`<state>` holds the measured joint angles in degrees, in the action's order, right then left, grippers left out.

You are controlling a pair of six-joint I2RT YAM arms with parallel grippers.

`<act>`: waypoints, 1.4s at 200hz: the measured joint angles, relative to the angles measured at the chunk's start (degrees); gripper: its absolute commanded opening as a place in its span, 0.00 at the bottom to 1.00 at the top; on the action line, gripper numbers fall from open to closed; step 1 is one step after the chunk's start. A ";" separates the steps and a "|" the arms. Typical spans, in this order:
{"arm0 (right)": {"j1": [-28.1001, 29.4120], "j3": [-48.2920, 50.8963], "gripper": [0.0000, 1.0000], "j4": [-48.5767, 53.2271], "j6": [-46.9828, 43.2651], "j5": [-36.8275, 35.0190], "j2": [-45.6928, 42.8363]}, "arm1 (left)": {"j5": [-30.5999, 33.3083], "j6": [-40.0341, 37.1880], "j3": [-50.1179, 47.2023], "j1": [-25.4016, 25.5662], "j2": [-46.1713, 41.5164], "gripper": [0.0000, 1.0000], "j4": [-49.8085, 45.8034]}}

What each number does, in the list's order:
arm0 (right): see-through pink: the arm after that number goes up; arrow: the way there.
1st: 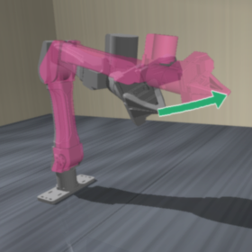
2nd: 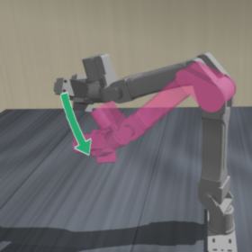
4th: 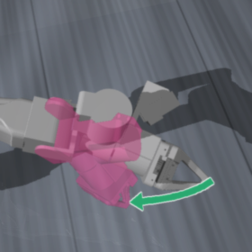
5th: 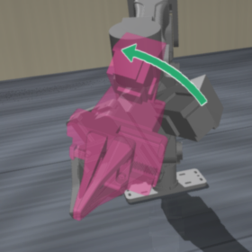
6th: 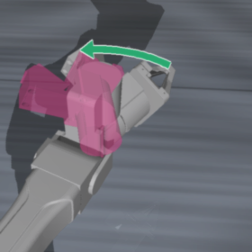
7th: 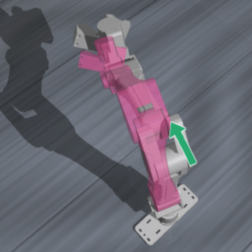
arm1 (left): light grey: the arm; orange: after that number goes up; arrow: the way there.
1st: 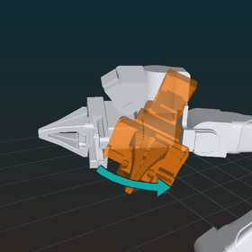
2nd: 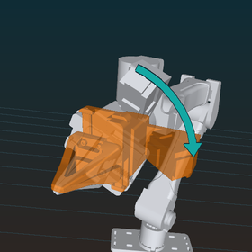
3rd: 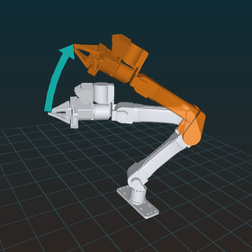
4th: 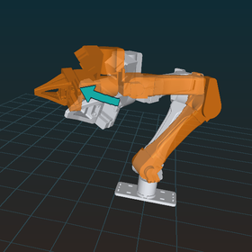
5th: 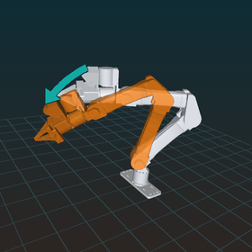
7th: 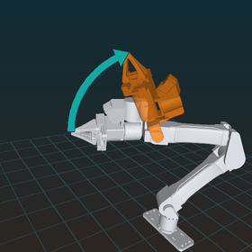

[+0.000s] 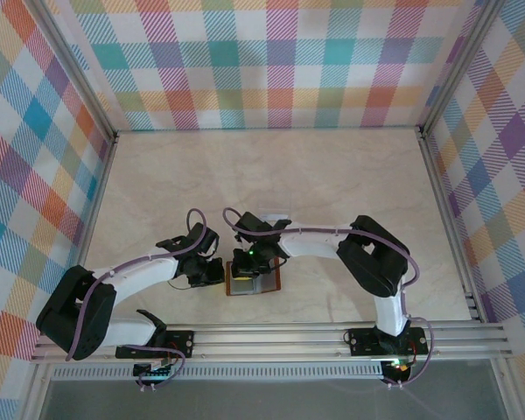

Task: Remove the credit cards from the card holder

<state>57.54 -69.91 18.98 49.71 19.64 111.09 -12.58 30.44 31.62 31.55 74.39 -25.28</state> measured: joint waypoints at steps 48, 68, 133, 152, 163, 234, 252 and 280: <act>0.20 -1.60 0.31 2.62 0.42 -1.20 0.94 | 0.00 0.00 -0.09 0.02 -0.31 0.13 -0.02; 0.26 -2.49 0.37 5.42 0.02 -2.71 0.68 | 0.00 0.00 -0.11 0.00 -0.37 0.13 -0.02; 1.64 -6.78 0.53 19.08 -2.45 -11.34 0.13 | 0.00 0.00 -0.11 0.02 -0.39 0.14 -0.02; 2.05 -8.20 0.57 22.86 -2.95 -13.75 0.42 | 0.00 0.00 -0.11 0.00 -0.39 0.14 -0.02; 2.19 -9.01 0.58 24.55 -3.48 -15.17 0.59 | 0.00 0.00 -0.11 0.00 -0.39 0.14 -0.02; 2.43 -9.44 0.63 30.42 -3.93 -21.88 0.46 | 0.00 0.00 -0.09 0.00 -0.39 0.14 -0.04; 2.05 -8.57 0.63 30.45 -3.93 -22.73 0.44 | 0.00 0.00 -0.09 0.00 -0.37 0.14 -0.04; 1.60 -5.97 0.61 29.94 -3.93 -23.50 0.44 | 0.00 0.00 -0.09 0.02 -0.39 0.14 -0.04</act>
<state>59.13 -75.88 48.93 45.78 -3.86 111.53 -12.58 30.44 31.53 31.57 74.00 -25.32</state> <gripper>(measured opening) 0.621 0.136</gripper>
